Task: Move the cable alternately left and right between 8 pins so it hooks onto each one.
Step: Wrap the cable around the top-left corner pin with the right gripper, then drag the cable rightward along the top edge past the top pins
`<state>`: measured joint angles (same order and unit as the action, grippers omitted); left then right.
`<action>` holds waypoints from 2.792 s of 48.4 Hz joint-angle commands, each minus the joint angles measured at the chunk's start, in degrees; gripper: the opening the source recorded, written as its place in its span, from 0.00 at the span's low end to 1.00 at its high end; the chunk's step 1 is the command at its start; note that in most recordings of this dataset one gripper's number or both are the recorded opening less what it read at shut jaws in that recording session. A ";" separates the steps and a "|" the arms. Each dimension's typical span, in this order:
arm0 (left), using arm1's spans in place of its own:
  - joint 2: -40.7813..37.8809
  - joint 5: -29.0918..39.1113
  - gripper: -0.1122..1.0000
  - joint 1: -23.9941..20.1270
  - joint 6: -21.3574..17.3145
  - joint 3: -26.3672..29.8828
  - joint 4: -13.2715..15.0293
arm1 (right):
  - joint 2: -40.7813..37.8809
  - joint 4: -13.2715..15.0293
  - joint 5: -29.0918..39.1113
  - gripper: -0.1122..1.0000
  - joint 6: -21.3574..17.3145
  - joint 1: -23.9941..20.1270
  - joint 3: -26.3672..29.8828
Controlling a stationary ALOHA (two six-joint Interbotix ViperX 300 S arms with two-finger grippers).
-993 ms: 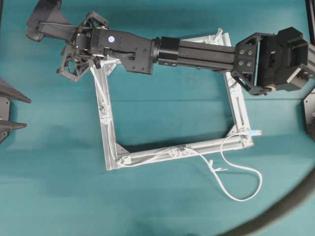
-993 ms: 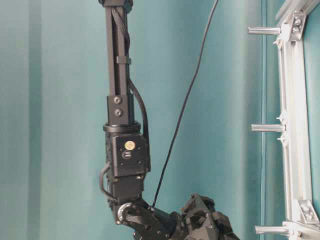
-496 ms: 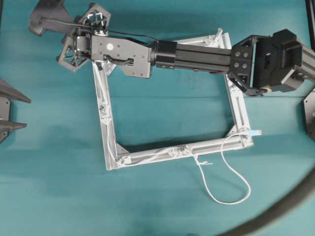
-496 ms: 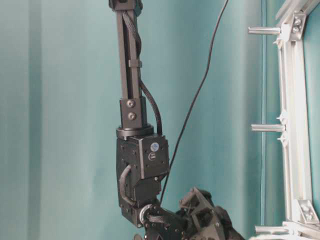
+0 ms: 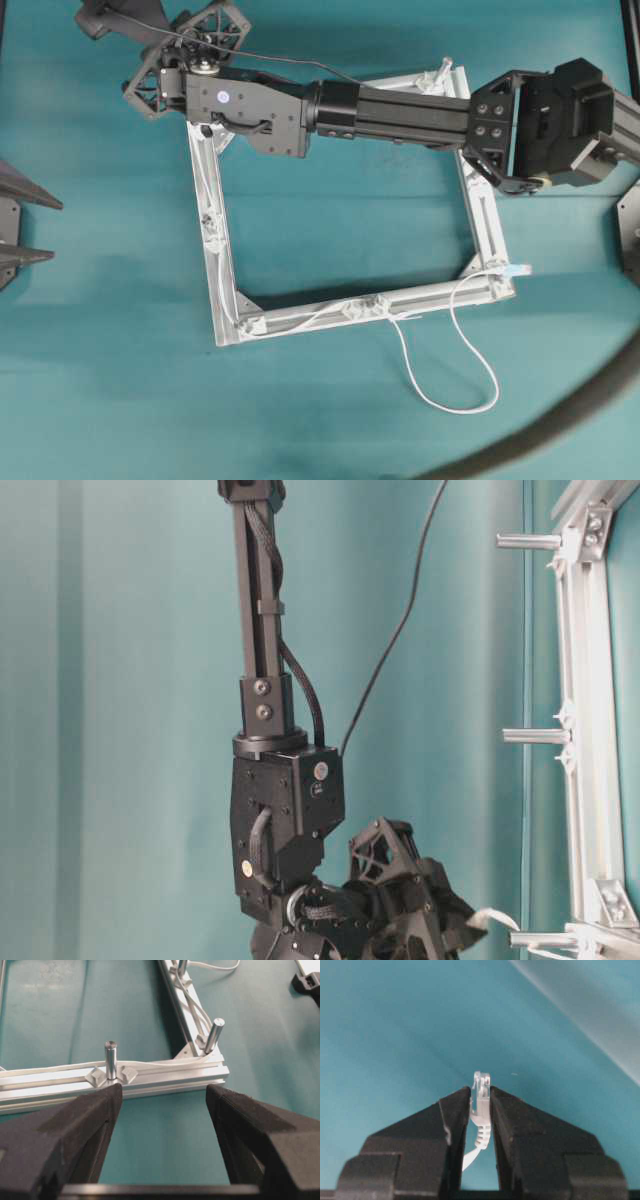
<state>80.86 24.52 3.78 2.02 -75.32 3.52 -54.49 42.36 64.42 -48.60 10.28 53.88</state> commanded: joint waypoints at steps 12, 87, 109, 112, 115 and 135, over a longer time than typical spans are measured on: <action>-0.88 -0.35 0.75 -0.35 0.00 0.97 -0.18 | 3.87 1.49 1.23 0.24 -0.18 -0.88 0.35; -0.79 -0.35 0.75 -0.26 0.00 1.05 -0.18 | 29.36 6.68 -17.58 0.24 -15.82 -6.77 -47.11; -0.88 -0.26 0.75 -0.26 0.00 0.97 -0.18 | 38.67 5.80 -20.65 0.24 -21.18 -7.82 -61.00; -0.79 -0.35 0.75 -0.26 0.00 1.05 -0.18 | 39.90 5.10 -21.09 0.24 -21.18 -8.26 -62.67; -0.88 -0.35 0.75 -0.26 0.00 1.05 -0.18 | 40.87 4.04 -21.36 0.24 -21.18 -8.44 -63.98; -0.79 -0.35 0.75 -0.26 0.09 0.97 -0.18 | 48.08 2.29 -21.45 0.24 -20.21 -8.35 -74.18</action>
<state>80.95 24.52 3.69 1.93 -75.32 3.52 -9.84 44.65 42.98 -68.99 2.02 -19.51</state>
